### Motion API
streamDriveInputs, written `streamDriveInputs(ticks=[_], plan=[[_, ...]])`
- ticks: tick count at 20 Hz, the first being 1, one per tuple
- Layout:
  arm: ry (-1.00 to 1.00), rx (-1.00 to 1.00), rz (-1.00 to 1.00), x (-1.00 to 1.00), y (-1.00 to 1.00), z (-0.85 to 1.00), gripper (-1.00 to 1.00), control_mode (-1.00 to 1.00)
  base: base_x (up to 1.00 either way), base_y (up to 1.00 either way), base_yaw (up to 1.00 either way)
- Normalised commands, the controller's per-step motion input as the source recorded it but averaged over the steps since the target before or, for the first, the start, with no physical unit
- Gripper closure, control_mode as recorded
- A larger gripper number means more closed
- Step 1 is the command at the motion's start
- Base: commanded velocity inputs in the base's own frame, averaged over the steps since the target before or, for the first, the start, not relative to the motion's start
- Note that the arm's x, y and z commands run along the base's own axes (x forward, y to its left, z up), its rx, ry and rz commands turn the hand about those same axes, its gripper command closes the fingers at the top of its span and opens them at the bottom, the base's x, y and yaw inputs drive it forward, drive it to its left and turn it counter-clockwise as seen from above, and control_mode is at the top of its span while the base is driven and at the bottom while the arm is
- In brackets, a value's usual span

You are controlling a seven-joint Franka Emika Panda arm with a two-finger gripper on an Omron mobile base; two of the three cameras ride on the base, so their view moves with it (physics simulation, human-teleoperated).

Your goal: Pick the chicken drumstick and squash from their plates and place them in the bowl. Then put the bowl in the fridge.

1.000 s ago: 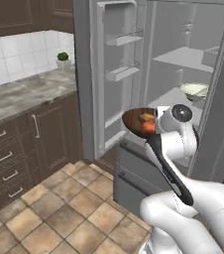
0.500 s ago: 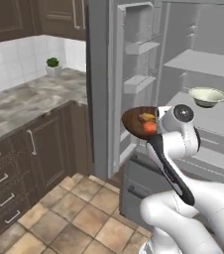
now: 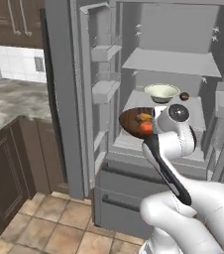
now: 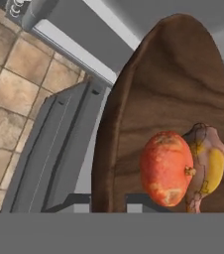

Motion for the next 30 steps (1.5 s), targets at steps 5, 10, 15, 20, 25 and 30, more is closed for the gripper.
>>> streamDriveInputs(ticks=[5, 10, 15, 20, 25, 30], plan=[[0.00, 0.00, 0.00, 0.00, 0.00, 0.00, 1.00, 1.00, 0.25, 0.33, -0.55], [0.00, 0.00, 0.00, 0.00, 0.00, 0.00, 1.00, 1.00, 0.36, 0.45, -0.45], [0.00, 0.00, 0.00, 0.00, 0.00, 0.00, 1.00, 1.00, 0.29, 0.60, -0.32], [0.00, 0.00, 0.00, 0.00, 0.00, 0.00, 1.00, 1.00, 0.37, 0.37, -0.31], [0.00, 0.00, 0.00, 0.00, 0.00, 0.00, 1.00, 1.00, 0.17, 0.01, -0.08], [0.00, 0.00, 0.00, 0.00, 0.00, 0.00, 1.00, 1.00, 0.34, -0.01, 0.00]])
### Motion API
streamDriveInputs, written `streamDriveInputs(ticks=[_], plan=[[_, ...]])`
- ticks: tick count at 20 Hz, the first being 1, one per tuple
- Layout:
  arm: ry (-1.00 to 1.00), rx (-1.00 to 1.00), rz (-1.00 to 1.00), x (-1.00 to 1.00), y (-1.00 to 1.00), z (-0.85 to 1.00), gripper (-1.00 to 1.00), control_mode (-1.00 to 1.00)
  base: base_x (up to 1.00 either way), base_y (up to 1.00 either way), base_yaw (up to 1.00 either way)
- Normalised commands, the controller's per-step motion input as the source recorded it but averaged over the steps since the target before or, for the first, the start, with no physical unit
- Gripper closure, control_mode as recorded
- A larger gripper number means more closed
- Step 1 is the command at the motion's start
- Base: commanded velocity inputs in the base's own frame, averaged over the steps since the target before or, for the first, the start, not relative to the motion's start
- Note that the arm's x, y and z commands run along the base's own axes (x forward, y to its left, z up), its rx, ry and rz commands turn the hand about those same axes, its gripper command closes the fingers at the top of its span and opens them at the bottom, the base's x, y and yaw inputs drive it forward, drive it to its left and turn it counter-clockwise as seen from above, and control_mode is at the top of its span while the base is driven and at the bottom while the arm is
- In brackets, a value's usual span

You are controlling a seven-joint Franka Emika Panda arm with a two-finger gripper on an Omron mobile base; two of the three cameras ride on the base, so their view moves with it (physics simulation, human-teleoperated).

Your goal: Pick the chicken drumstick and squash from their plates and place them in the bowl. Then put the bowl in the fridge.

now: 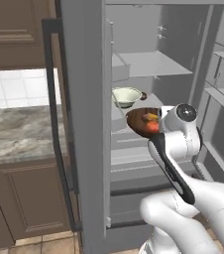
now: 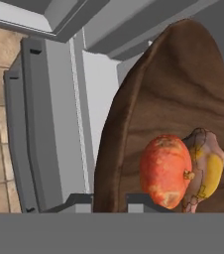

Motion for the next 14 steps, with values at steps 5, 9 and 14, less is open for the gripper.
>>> streamDriveInputs(ticks=[5, 9, 14], plan=[[0.00, 0.00, 0.00, 0.00, 0.00, 0.00, 1.00, 1.00, 0.20, -0.26, 0.00], [0.00, 0.00, 0.00, 0.00, 0.00, 0.00, 1.00, 1.00, 0.22, -0.27, 0.00], [0.00, 0.00, 0.00, 0.00, 0.00, 0.00, 1.00, 1.00, 0.40, -0.11, 0.01]])
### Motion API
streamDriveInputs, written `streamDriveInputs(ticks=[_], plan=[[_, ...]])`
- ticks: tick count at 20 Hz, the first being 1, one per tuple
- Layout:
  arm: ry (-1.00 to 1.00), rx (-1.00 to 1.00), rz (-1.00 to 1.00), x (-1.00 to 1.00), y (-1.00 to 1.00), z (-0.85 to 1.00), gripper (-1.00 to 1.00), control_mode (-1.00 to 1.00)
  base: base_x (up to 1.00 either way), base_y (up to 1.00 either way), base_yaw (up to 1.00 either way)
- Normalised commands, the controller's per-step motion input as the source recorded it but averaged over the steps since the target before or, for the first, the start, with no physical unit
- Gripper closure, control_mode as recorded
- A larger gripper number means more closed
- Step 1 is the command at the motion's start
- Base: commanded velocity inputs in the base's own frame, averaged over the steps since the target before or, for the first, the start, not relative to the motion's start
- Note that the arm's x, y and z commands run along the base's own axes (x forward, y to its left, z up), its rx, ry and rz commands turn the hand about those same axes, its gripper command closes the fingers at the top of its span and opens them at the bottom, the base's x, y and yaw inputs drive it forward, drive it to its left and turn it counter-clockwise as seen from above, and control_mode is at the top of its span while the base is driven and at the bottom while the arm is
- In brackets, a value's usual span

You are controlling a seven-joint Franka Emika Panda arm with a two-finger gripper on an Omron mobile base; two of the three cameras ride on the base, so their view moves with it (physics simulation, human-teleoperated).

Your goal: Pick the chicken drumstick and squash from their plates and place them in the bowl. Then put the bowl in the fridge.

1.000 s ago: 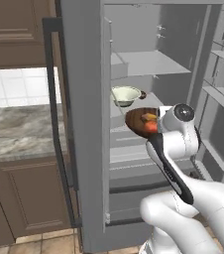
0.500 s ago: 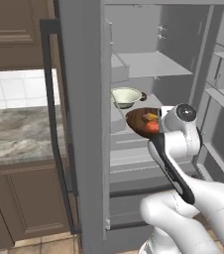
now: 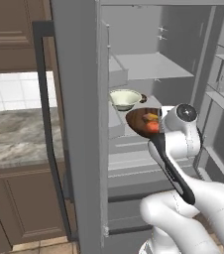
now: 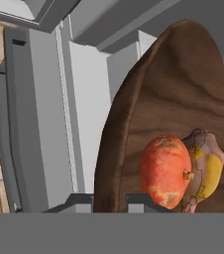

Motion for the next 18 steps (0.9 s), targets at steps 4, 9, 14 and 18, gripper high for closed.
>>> streamDriveInputs(ticks=[4, 9, 14, 18], plan=[[0.00, 0.00, 0.00, 0.00, 0.00, 0.00, 1.00, 1.00, 0.44, -0.06, 0.02], [0.00, 0.00, 0.00, 0.00, 0.00, 0.00, 1.00, 1.00, 0.12, 0.00, 0.01], [0.00, 0.00, 0.00, 0.00, 0.00, 0.00, 1.00, 1.00, 0.00, 0.00, 0.00], [0.00, 0.00, 0.00, 0.00, 0.00, 0.00, 1.00, 1.00, 0.00, 0.00, 0.00]])
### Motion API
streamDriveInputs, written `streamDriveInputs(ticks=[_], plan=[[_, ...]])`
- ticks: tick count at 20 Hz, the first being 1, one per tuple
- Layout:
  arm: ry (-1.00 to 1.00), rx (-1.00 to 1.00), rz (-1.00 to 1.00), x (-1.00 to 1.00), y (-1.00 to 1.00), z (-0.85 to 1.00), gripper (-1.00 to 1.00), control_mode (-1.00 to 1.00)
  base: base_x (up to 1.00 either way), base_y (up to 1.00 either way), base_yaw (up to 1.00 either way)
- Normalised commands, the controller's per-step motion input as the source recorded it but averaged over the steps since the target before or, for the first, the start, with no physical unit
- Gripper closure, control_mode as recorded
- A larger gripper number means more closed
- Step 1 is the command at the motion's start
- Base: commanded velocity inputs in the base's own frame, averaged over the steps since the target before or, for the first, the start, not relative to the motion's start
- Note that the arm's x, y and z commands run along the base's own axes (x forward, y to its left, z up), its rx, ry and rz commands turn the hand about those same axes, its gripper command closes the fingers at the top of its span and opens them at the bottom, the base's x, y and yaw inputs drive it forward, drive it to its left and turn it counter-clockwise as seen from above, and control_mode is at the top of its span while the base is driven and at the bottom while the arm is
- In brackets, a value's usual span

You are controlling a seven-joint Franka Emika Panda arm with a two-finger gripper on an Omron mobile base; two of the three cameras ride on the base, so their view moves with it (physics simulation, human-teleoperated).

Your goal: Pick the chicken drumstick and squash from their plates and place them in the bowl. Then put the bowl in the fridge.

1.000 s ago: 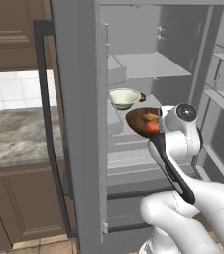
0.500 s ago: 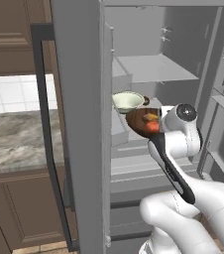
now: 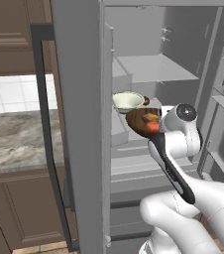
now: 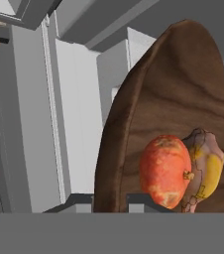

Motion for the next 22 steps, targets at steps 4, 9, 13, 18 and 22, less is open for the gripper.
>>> streamDriveInputs(ticks=[4, 9, 13, 18, 22], plan=[[0.00, 0.00, 0.00, 0.00, 0.00, 0.00, 1.00, 1.00, 0.00, 0.00, 0.00], [-0.05, -0.01, 0.00, 0.00, -0.04, 0.00, 1.00, -1.00, -0.01, 0.00, 0.00], [-0.17, -0.07, 0.00, 0.13, -0.14, -0.02, 1.00, -1.00, 0.00, 0.00, 0.00], [-0.08, -0.07, 0.06, 0.19, -0.22, -0.04, 1.00, -1.00, 0.00, 0.00, 0.00], [0.03, 0.00, 0.15, 0.31, -0.21, -0.16, 1.00, -1.00, 0.00, 0.00, 0.00]])
